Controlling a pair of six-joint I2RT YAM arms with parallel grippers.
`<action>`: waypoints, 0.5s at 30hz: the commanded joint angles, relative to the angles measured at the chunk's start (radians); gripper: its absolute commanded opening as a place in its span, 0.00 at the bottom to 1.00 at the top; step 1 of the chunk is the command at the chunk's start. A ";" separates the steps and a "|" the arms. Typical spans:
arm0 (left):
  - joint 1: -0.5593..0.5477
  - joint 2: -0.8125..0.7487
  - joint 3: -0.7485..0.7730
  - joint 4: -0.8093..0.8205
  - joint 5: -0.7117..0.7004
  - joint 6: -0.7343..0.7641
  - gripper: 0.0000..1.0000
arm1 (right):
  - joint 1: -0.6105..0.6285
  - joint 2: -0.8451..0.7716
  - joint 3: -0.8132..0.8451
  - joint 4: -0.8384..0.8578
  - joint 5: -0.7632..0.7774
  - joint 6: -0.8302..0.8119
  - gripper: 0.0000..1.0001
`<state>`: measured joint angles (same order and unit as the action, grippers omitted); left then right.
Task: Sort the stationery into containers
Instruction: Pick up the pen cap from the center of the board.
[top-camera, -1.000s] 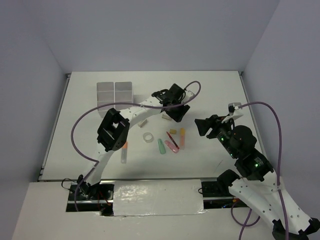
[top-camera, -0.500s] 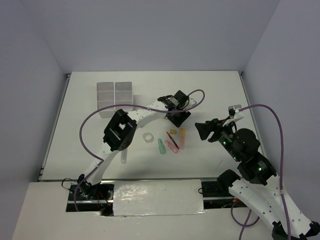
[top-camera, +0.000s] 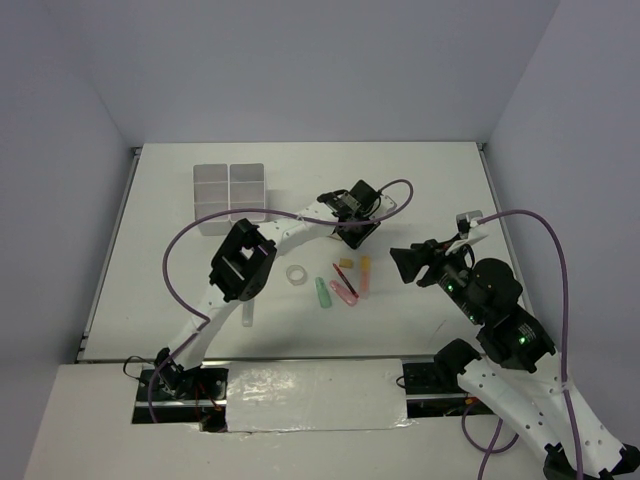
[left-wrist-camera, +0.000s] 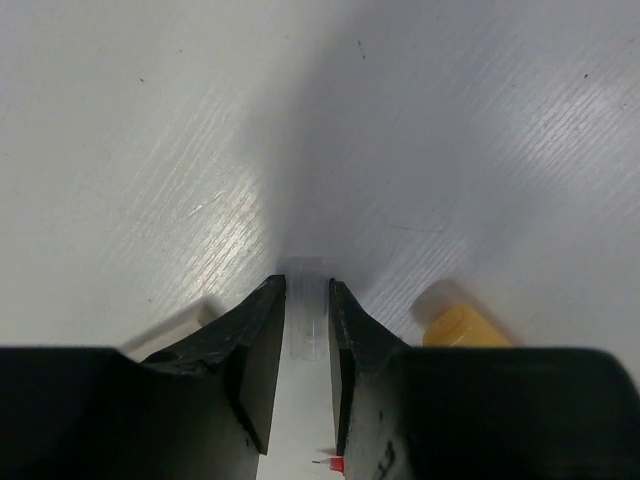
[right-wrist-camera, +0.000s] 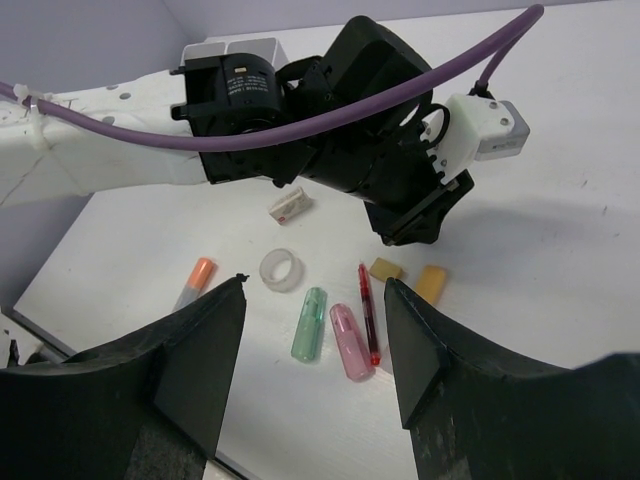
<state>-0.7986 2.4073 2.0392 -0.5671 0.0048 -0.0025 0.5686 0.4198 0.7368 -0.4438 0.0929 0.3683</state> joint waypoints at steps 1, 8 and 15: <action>-0.004 -0.002 -0.042 -0.022 0.001 0.010 0.38 | -0.004 -0.004 0.049 0.004 -0.002 -0.020 0.65; -0.004 0.023 -0.001 -0.059 0.001 0.012 0.46 | -0.004 -0.001 0.042 0.008 -0.015 -0.022 0.65; -0.004 0.012 -0.013 -0.066 0.000 0.012 0.42 | -0.004 -0.006 0.047 0.007 -0.019 -0.022 0.65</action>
<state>-0.7982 2.4042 2.0350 -0.5617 0.0017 -0.0032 0.5686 0.4198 0.7460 -0.4442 0.0875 0.3645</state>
